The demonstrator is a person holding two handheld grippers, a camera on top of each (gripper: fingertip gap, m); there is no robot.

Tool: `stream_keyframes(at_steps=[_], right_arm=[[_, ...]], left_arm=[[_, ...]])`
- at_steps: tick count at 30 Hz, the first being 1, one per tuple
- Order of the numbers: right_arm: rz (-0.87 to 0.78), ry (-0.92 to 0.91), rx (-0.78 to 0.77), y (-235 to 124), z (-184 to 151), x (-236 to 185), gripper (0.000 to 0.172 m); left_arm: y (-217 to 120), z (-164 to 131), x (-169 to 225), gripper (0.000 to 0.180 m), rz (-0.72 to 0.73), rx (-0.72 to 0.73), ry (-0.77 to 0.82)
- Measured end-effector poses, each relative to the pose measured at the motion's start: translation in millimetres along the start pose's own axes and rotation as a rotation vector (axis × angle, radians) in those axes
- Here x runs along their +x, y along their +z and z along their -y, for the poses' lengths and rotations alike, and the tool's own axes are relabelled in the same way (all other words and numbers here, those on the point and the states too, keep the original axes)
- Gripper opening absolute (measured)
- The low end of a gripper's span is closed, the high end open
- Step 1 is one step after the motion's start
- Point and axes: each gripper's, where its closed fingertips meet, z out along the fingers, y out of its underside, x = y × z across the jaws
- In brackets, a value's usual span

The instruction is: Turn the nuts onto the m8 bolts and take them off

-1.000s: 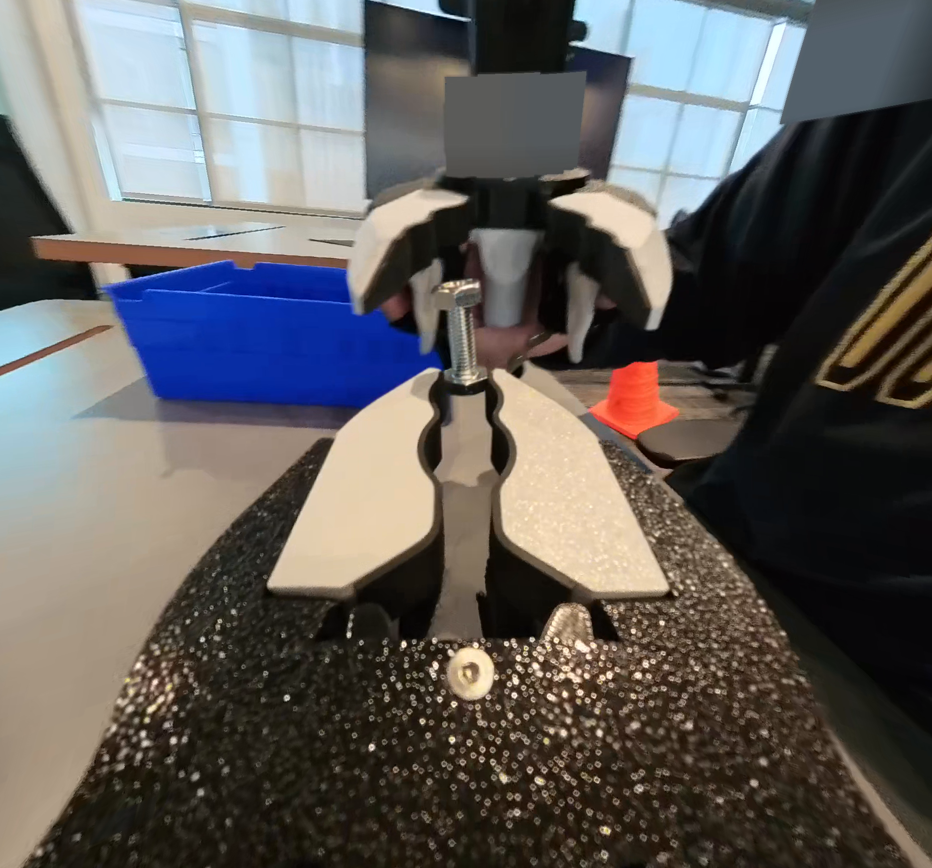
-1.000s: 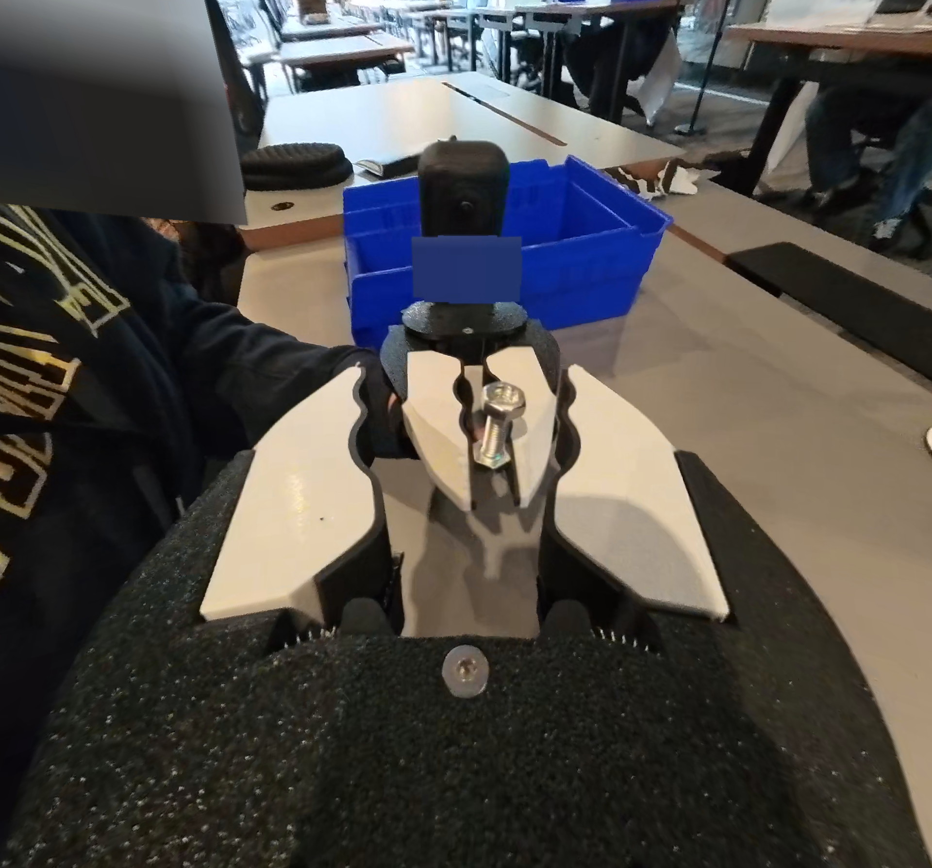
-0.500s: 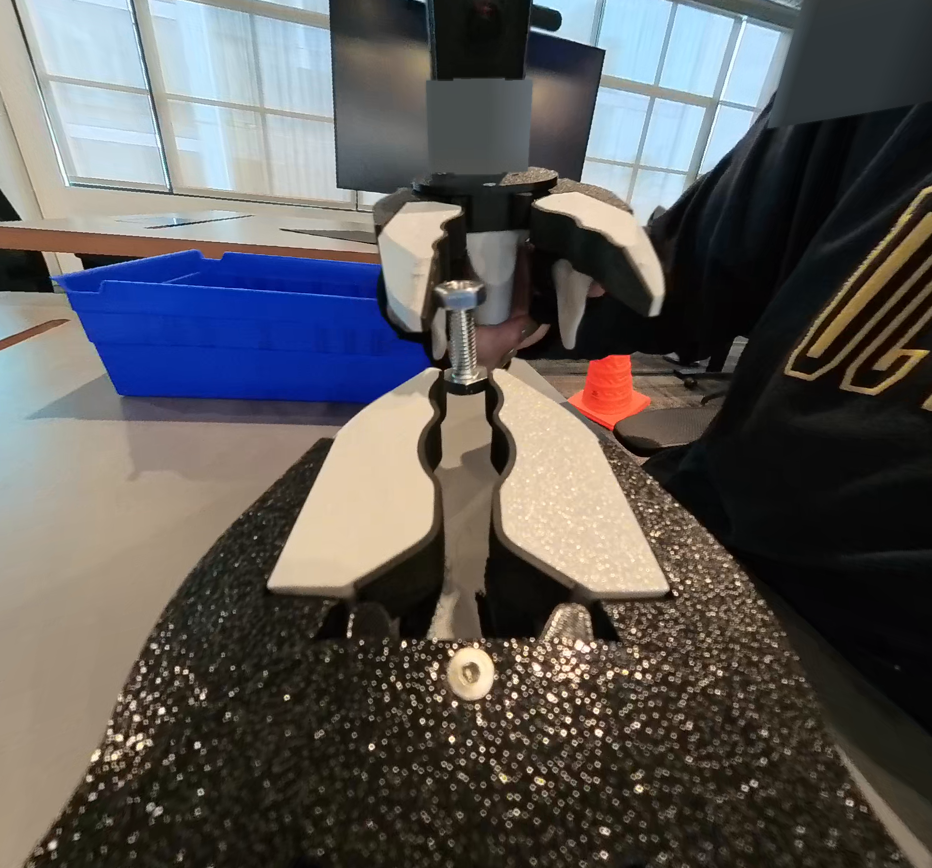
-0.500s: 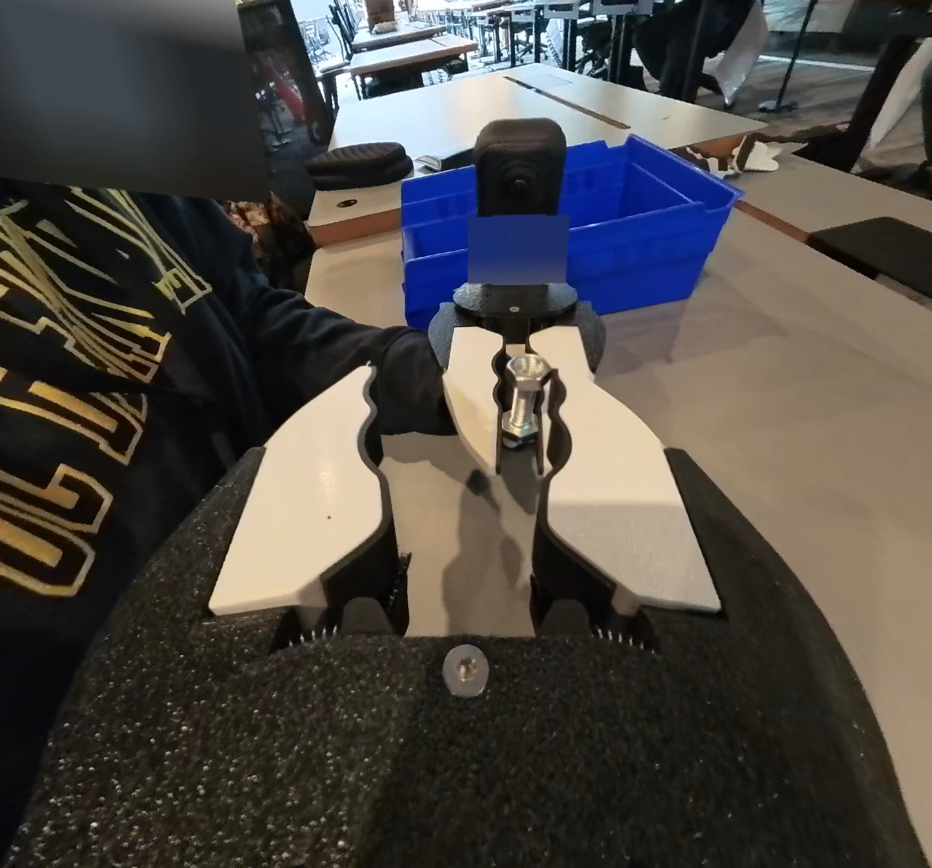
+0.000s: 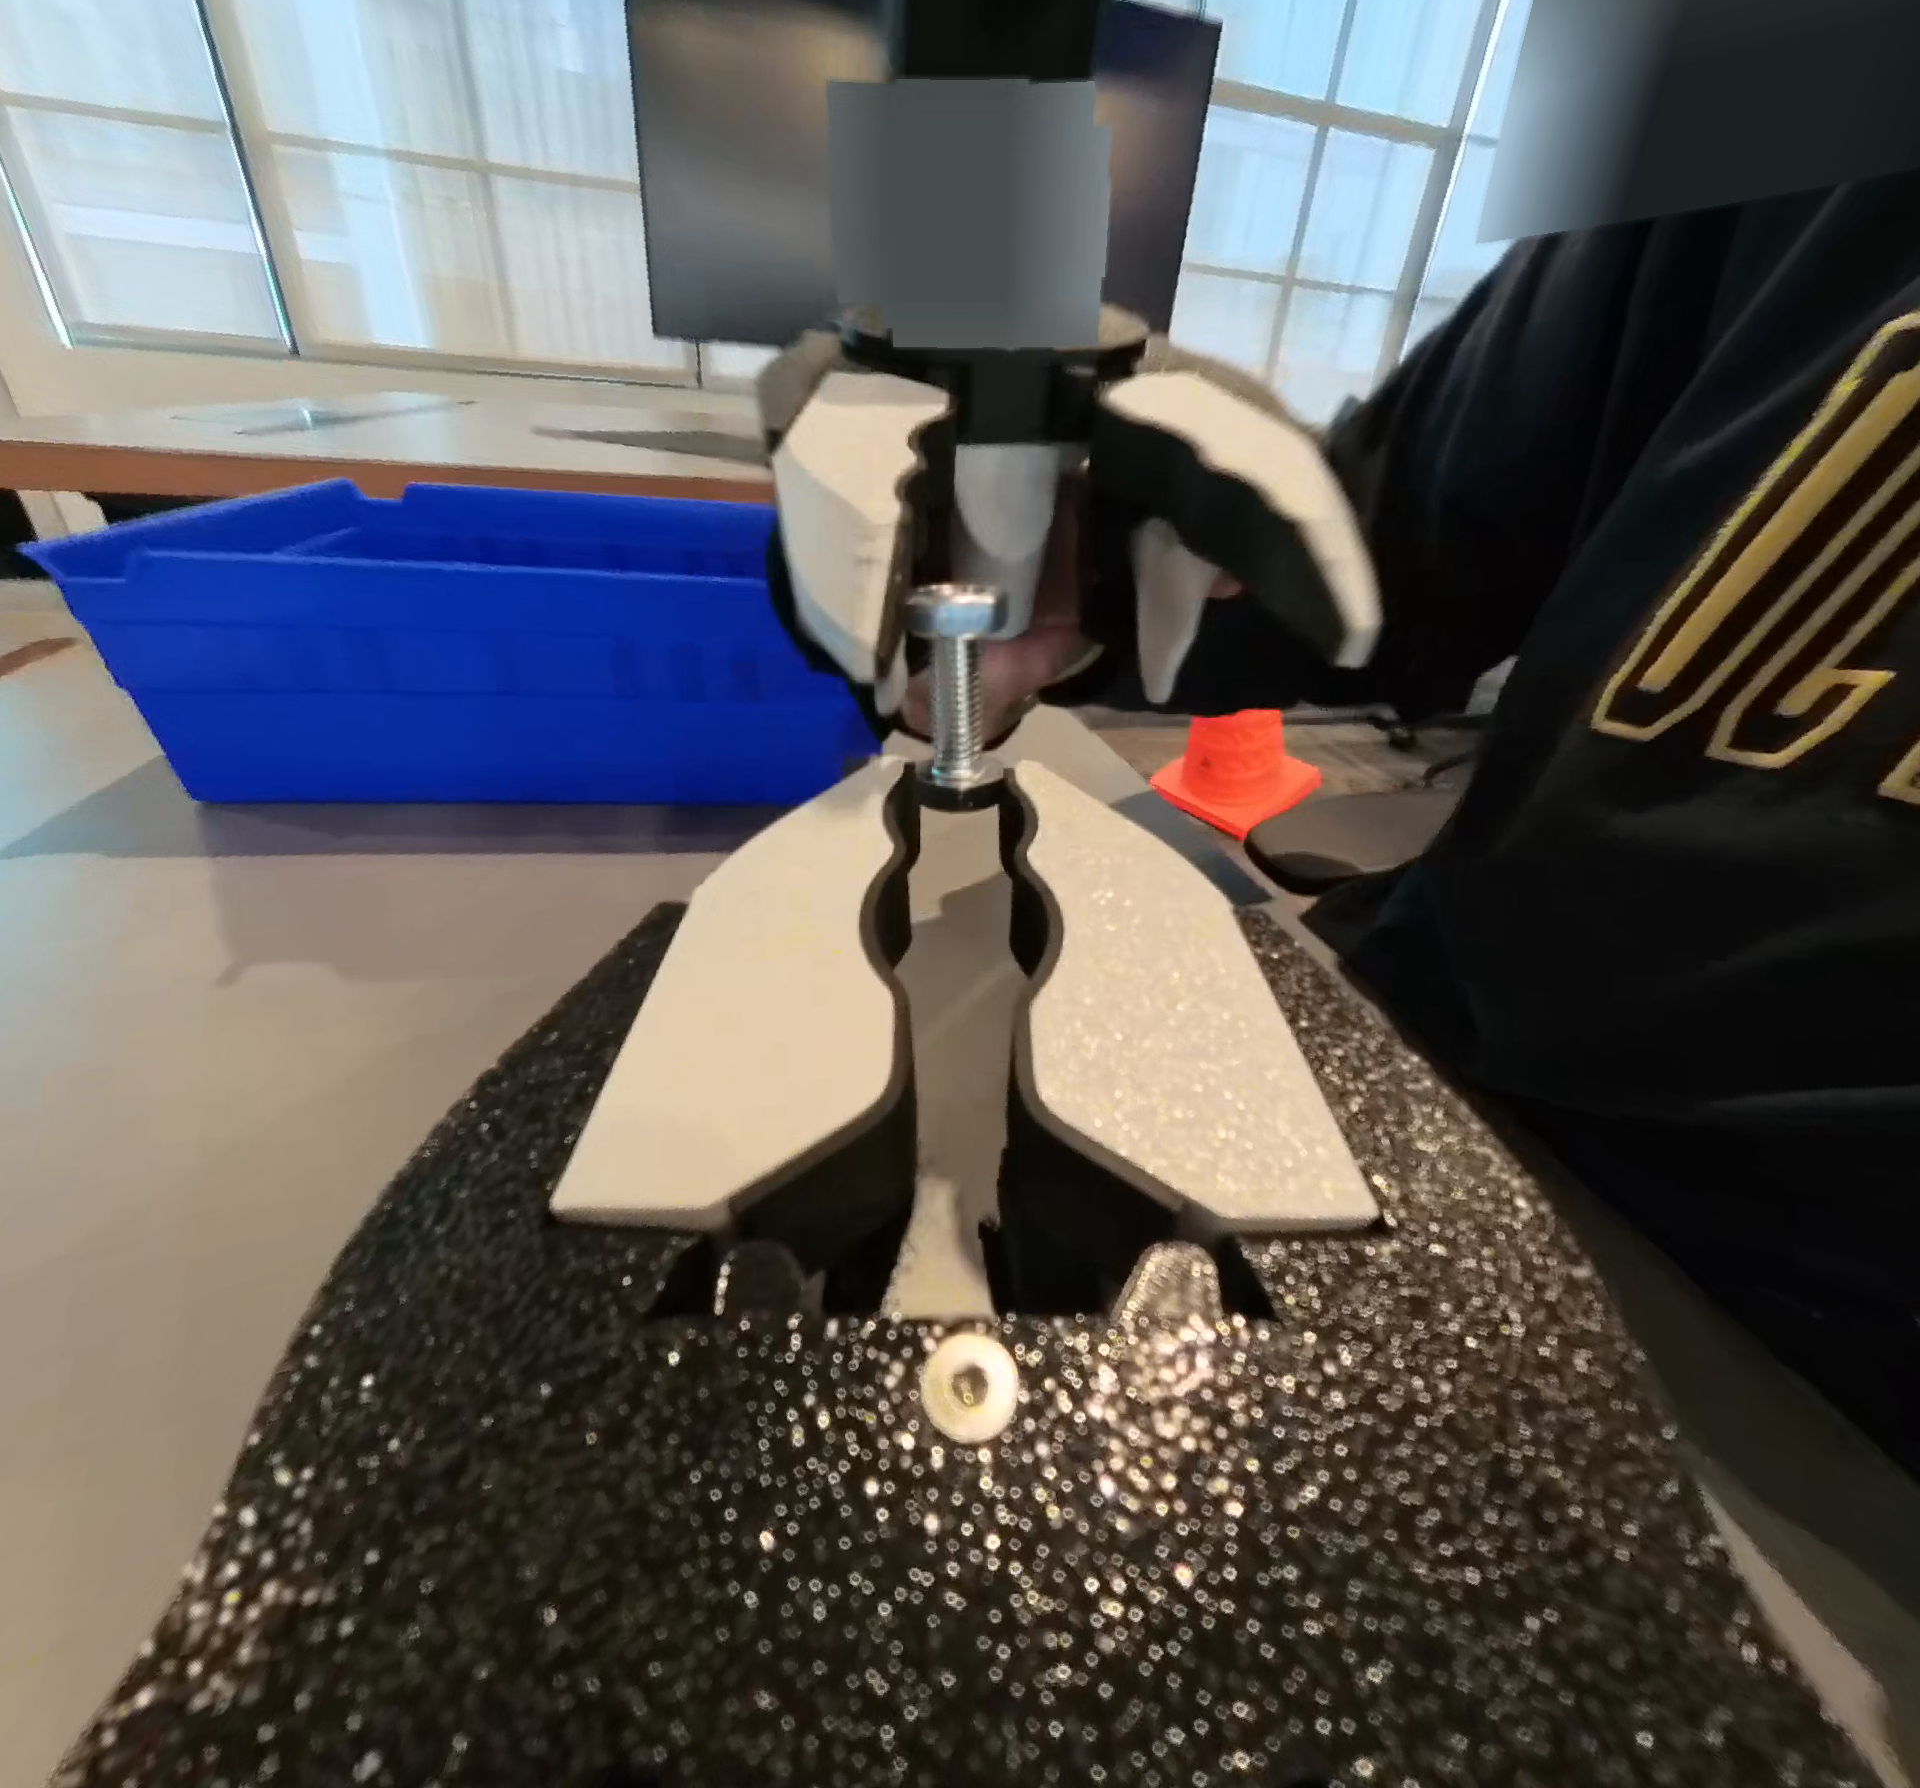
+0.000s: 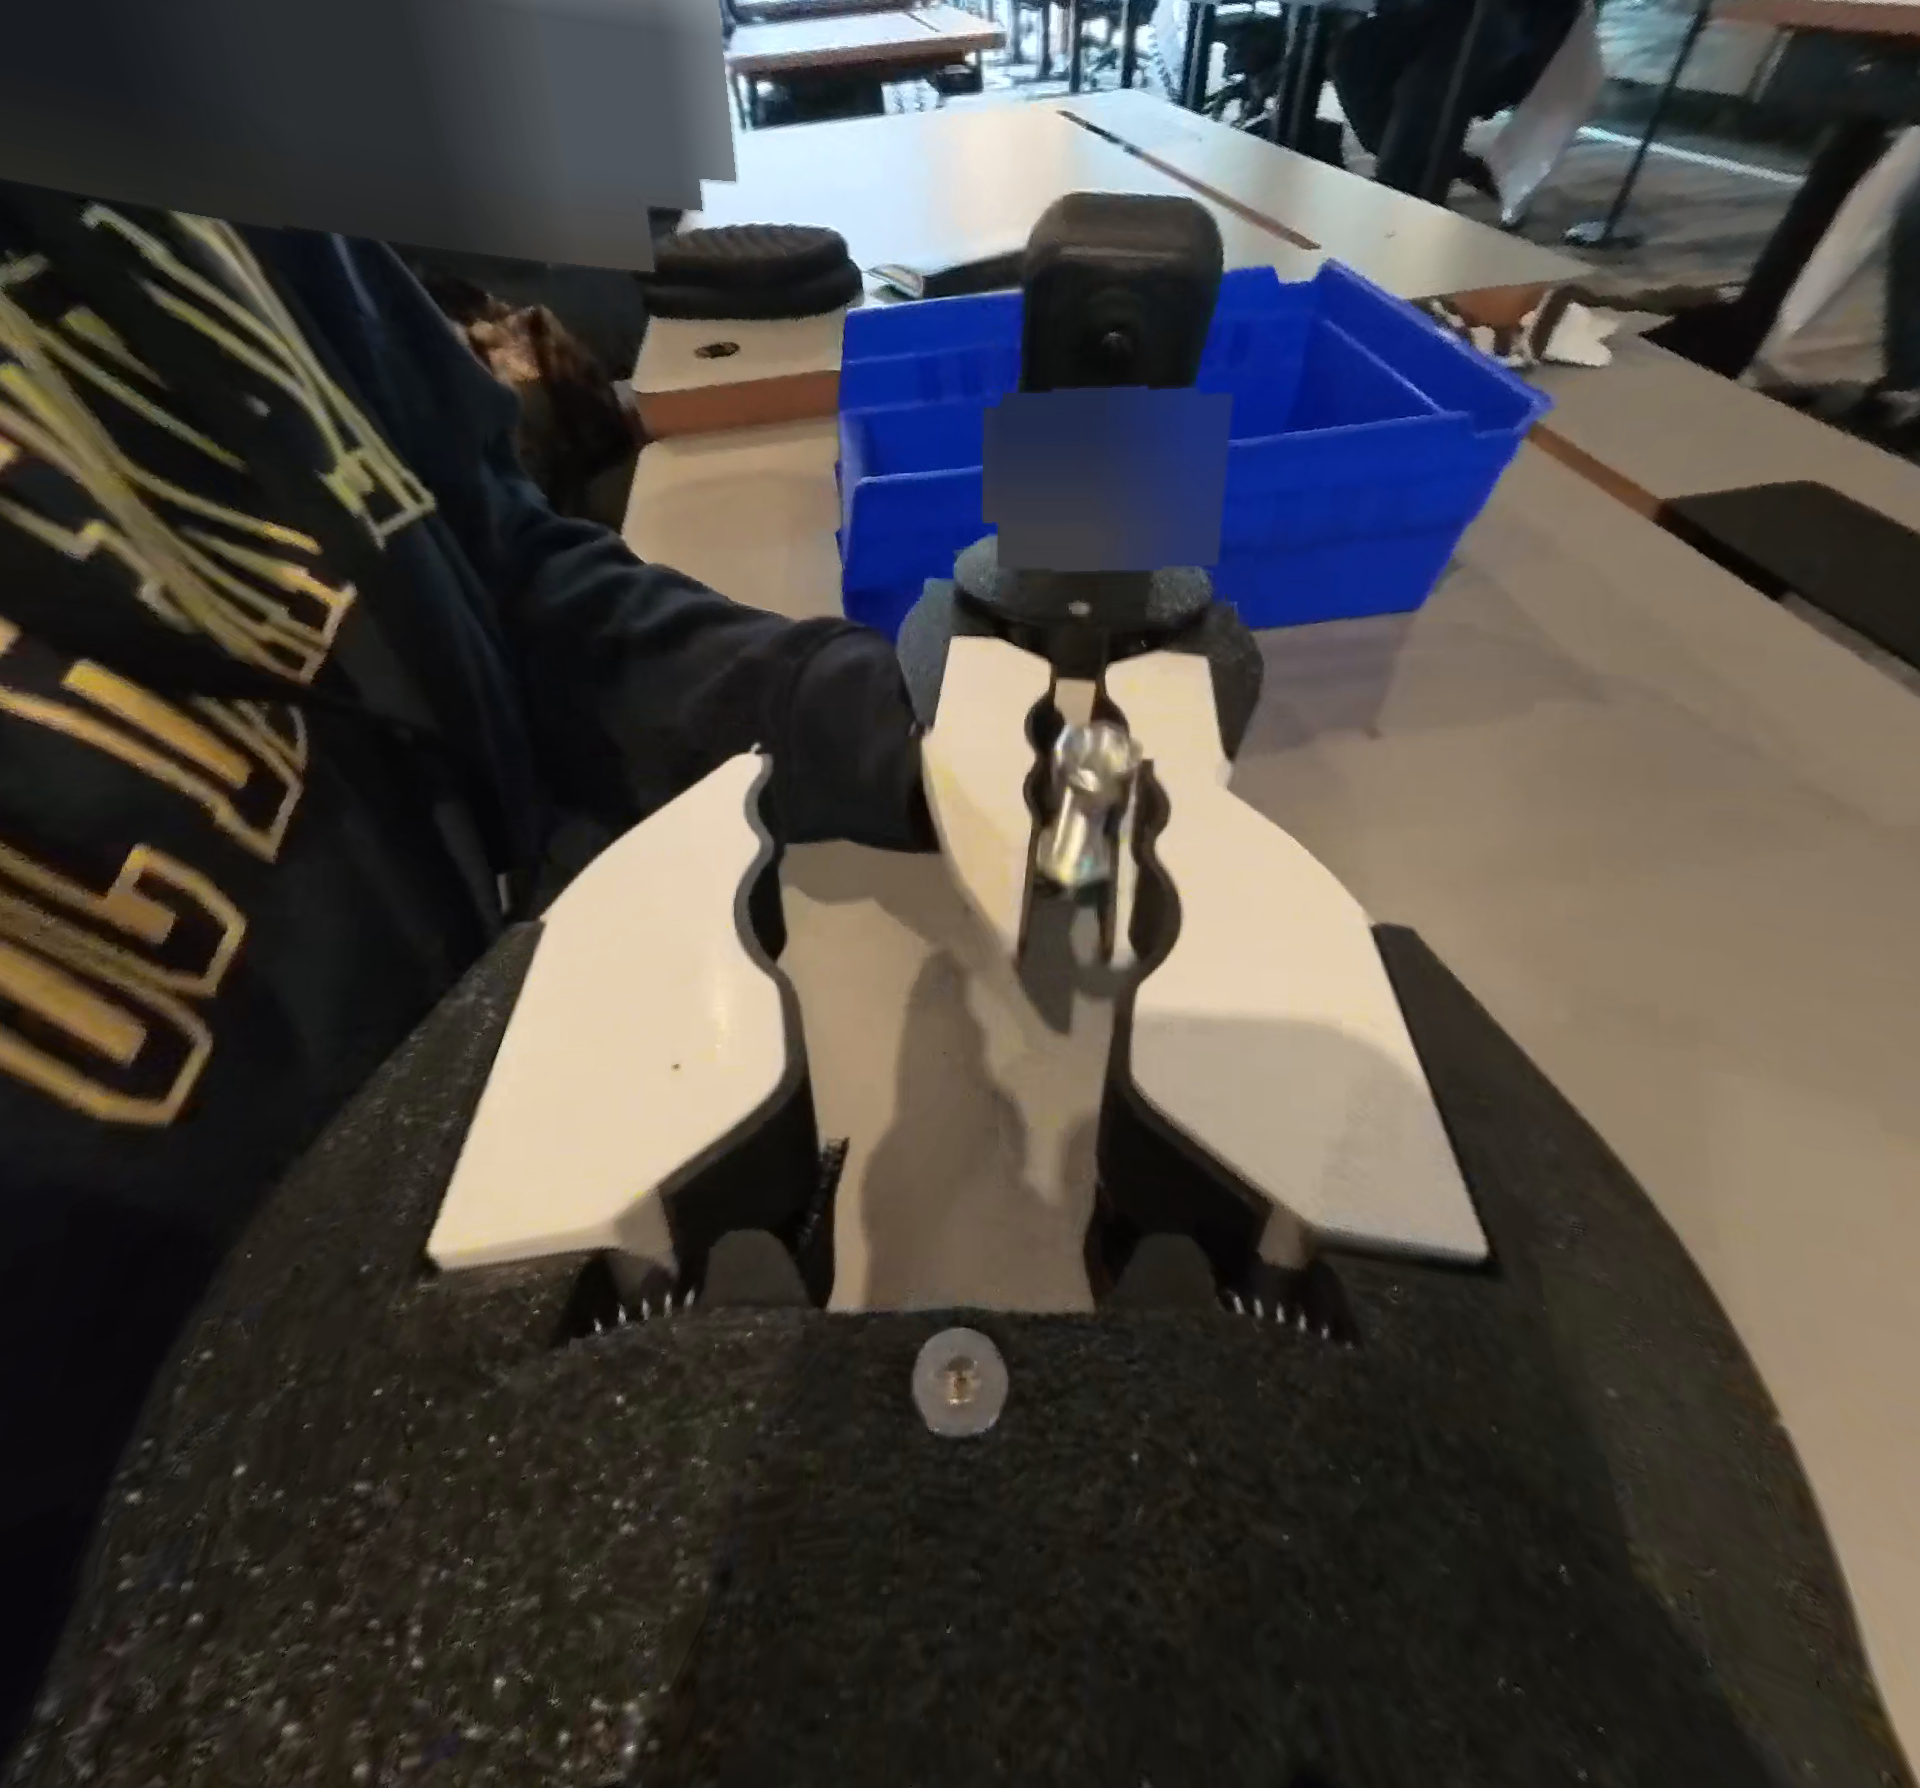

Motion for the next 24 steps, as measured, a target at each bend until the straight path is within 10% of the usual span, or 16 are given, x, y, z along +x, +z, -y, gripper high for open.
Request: stream_keyframes(at_steps=[24], right_arm=[[-0.04,0.047,0.12,1.9,5.1,8.3,0.07]], left_arm=[[7.6,-8.0,7.2,0.014,-0.065,-0.028,-0.05]])
